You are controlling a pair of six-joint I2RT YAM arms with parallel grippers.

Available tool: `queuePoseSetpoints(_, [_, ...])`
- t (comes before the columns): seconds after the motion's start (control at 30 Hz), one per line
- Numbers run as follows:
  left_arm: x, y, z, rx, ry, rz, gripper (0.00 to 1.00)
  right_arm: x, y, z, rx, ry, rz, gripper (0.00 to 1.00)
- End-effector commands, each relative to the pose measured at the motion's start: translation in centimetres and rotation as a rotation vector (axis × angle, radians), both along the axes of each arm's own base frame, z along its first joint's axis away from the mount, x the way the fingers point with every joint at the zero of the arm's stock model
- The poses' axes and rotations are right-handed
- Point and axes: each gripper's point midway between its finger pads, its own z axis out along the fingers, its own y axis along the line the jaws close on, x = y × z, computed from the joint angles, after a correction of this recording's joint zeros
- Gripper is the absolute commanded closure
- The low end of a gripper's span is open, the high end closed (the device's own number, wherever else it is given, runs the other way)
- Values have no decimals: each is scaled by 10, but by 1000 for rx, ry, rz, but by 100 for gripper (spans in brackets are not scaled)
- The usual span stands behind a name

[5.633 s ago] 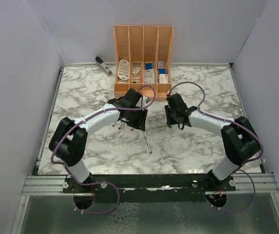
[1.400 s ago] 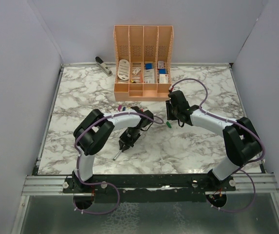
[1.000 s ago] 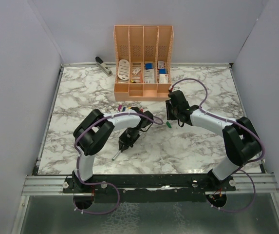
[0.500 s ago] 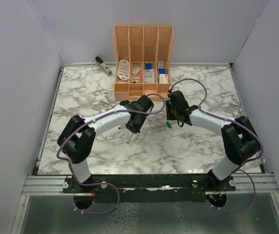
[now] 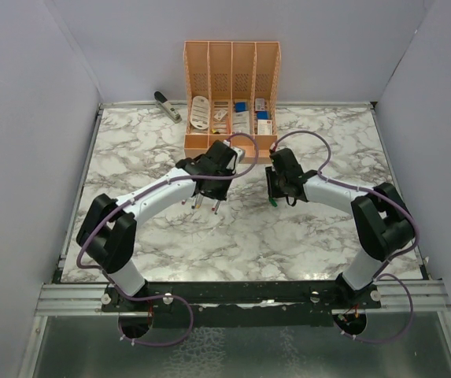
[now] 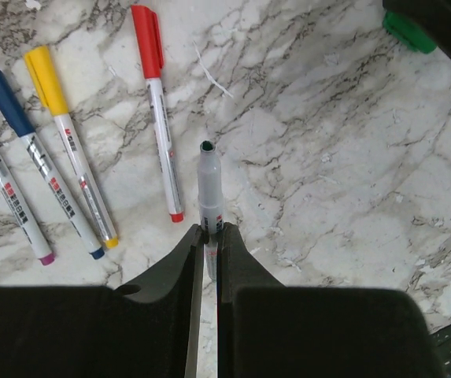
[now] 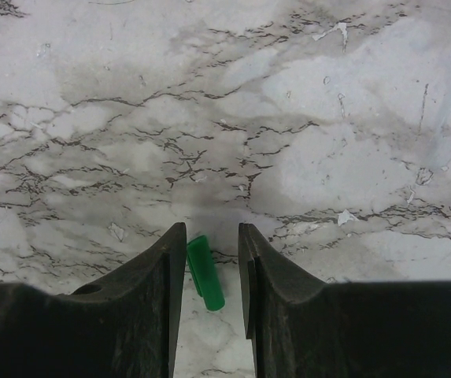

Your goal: Insert the pens into the pen caps

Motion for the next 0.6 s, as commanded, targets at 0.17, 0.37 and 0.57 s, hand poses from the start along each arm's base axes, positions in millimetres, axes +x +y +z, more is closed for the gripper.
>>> queuePoseSetpoints(0.17, [35,-15,25,-228,-50,-26,100,-9,6,-7,14,52,64,68])
queuePoseSetpoints(0.37, [45,-33,43,-339,-88,-115,100,-20,-1,-21,-25,114,66,68])
queuePoseSetpoints(0.57, [53,-39,50,-393,-92,-136,100,-30,-6,-29,-36,159,48,68])
